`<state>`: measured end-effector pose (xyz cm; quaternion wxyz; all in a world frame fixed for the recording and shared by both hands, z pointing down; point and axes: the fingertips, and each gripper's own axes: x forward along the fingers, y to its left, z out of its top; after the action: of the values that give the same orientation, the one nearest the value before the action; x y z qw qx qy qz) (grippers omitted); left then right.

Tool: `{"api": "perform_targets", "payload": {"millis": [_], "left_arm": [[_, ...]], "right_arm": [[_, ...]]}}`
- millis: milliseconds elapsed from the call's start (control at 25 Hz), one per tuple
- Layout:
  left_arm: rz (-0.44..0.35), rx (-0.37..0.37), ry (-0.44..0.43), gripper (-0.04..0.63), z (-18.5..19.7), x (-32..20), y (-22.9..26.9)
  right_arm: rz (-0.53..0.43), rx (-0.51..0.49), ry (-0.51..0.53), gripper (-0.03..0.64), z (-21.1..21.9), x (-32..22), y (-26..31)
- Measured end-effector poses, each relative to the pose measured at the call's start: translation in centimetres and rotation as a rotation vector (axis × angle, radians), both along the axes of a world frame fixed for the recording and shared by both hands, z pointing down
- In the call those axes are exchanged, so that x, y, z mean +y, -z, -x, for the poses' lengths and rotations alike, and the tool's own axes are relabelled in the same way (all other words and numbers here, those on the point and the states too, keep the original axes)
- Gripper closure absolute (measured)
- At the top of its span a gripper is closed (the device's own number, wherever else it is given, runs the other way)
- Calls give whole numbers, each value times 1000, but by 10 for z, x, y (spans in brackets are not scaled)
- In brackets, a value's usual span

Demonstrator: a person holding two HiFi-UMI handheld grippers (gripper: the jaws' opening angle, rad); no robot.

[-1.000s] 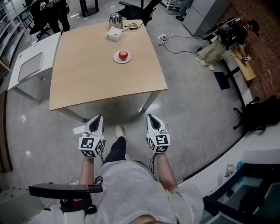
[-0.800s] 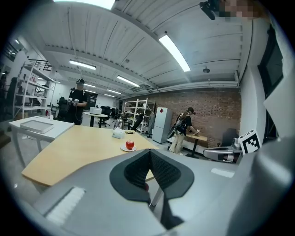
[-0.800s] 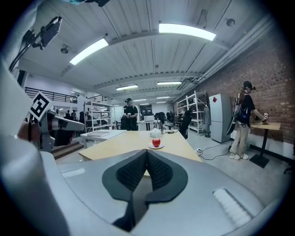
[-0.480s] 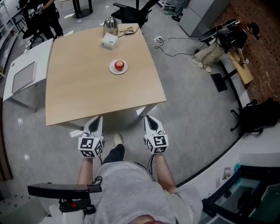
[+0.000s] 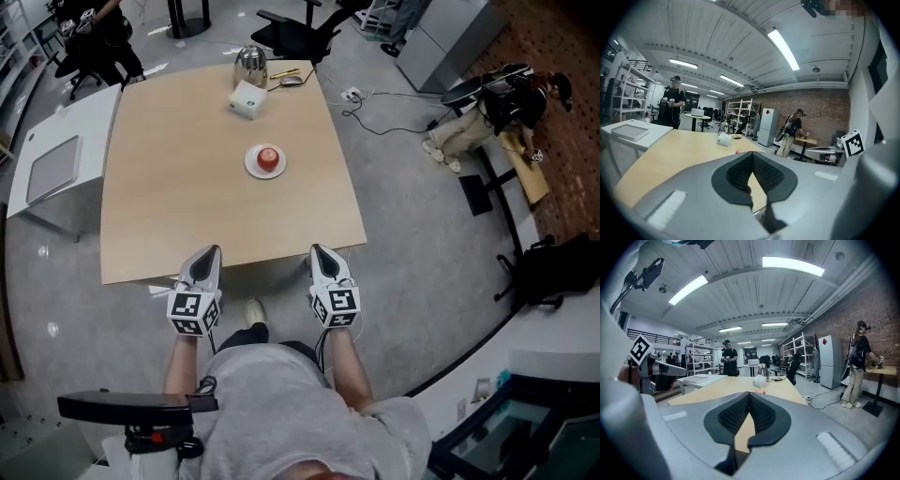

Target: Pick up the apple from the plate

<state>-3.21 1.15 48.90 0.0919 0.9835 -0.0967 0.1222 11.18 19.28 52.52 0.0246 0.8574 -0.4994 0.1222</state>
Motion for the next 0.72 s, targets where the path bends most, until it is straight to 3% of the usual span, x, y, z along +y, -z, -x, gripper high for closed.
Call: {"api": "perform_targets", "payload": {"millis": [720], "left_arm": [[9,-9,62,575,-16,-41,-2]], "right_arm": [[21,3,33,611,-34,-41,-3]]}}
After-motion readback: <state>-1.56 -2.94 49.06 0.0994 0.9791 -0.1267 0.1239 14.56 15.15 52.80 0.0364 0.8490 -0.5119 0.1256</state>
